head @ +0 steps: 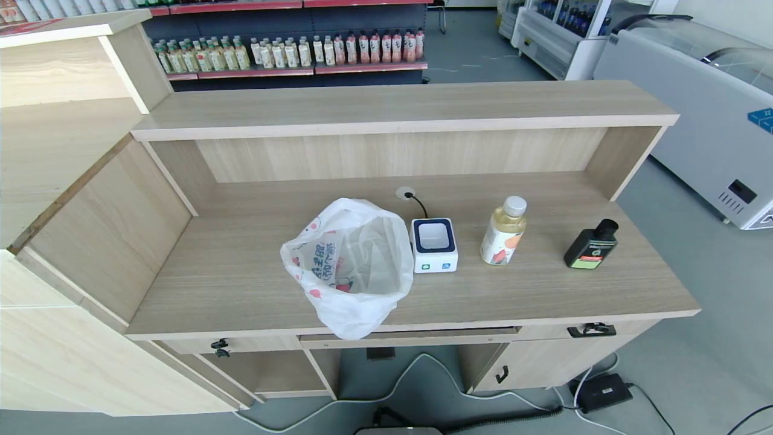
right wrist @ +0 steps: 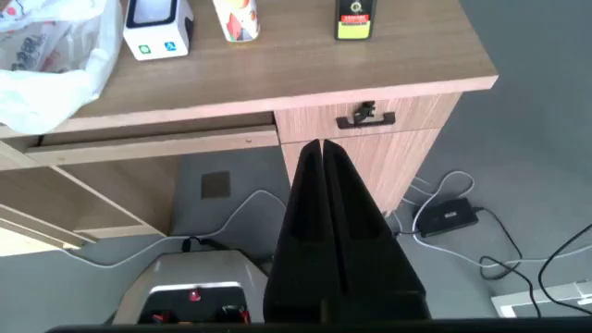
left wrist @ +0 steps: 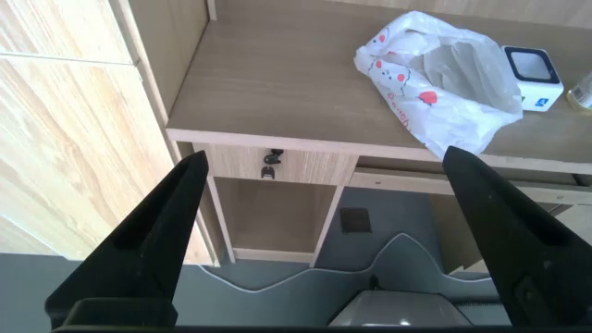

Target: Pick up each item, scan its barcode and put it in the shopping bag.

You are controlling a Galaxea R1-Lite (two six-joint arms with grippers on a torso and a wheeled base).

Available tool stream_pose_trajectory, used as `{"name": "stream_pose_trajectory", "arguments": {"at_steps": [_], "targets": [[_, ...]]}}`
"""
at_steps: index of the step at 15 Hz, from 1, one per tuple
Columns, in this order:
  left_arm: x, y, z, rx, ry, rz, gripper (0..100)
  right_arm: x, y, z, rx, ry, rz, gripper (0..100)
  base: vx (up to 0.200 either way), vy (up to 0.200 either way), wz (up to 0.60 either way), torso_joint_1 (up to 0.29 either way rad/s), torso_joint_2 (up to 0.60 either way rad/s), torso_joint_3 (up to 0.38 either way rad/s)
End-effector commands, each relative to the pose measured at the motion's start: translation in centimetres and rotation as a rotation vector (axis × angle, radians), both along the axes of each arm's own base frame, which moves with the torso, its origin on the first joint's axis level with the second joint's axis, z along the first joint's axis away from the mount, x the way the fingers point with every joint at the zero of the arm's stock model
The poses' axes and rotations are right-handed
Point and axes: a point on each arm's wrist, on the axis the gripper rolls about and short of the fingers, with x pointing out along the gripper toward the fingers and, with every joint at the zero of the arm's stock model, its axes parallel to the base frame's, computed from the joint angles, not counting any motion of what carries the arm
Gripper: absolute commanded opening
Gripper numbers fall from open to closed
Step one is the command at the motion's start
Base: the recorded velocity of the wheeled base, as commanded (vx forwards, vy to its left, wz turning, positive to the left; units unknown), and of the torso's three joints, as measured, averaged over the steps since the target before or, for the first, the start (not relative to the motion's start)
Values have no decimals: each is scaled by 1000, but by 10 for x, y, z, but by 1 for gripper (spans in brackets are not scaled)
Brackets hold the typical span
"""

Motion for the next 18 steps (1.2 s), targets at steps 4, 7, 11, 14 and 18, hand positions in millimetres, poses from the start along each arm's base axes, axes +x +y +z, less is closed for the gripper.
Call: {"name": "stream_pose_trajectory", "arguments": {"at_steps": [4,7,11,14,18], "targets": [[0,0,0,-1,-1,0,100,116,4,150,17,162,41,0,0,0,0,0,0,0],[0,0,0,-1,-1,0,100,160,5,141,-11,156,37,100,0,0,0,0,0,0],[0,0,0,-1,-1,0,100,240,-13,76,7,282,-55,100,0,0,0,0,0,0],[0,0,0,-1,-1,0,100,272,-13,44,-5,303,9,100,0,0,0,0,0,0],[0,0,0,-1,-1,0,100,302,5,9,-89,303,91,100,0,0,0,0,0,0]]}}
